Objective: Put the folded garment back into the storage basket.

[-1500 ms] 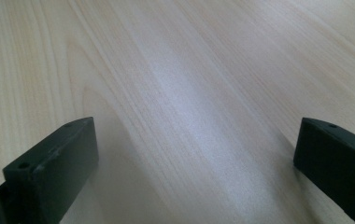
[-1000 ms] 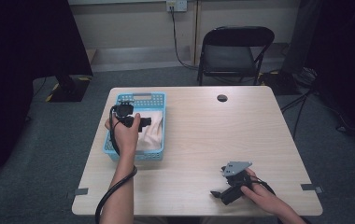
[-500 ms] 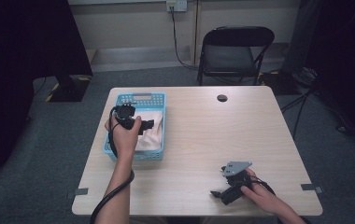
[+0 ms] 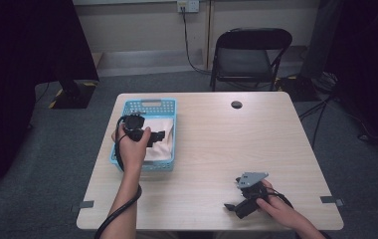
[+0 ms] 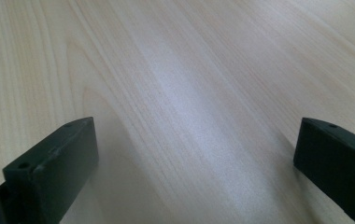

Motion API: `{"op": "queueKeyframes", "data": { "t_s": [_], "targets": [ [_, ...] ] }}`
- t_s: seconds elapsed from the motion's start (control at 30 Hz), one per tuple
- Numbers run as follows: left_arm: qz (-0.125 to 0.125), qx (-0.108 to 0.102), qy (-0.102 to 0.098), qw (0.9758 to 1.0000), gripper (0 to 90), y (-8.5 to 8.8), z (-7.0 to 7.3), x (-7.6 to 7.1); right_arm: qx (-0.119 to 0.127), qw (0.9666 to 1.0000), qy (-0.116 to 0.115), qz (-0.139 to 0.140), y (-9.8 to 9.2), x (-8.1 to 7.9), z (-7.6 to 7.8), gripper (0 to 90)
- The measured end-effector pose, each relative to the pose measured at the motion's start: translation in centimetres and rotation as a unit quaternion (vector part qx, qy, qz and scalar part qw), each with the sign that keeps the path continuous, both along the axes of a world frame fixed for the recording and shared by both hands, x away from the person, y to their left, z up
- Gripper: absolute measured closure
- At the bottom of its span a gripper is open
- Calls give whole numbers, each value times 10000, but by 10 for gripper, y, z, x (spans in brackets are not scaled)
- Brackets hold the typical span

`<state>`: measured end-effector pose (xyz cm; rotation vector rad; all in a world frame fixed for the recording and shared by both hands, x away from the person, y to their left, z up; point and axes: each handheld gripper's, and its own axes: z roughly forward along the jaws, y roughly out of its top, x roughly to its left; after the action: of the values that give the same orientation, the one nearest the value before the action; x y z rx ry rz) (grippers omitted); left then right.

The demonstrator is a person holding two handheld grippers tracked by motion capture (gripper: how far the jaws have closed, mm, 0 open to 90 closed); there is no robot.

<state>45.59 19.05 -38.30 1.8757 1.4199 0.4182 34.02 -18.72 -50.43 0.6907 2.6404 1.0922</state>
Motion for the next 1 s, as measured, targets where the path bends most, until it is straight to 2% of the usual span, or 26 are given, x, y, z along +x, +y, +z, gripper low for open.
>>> {"op": "queueKeyframes", "data": {
  "t_s": [0.2,0.53,0.83,1.0],
  "targets": [
    [-83,16,23,10000,51,0,-1,-4,0,10000,0,0,0,0,0,0],
    [-229,-62,-114,9997,51,-2,3,-12,0,10000,1,-1,0,0,0,0],
    [-328,75,-175,9993,51,-2,4,-22,0,10000,1,0,0,0,0,0],
    [-393,1,-213,9990,51,0,3,-29,1,10000,1,-1,0,0,0,0]
  ]
}}
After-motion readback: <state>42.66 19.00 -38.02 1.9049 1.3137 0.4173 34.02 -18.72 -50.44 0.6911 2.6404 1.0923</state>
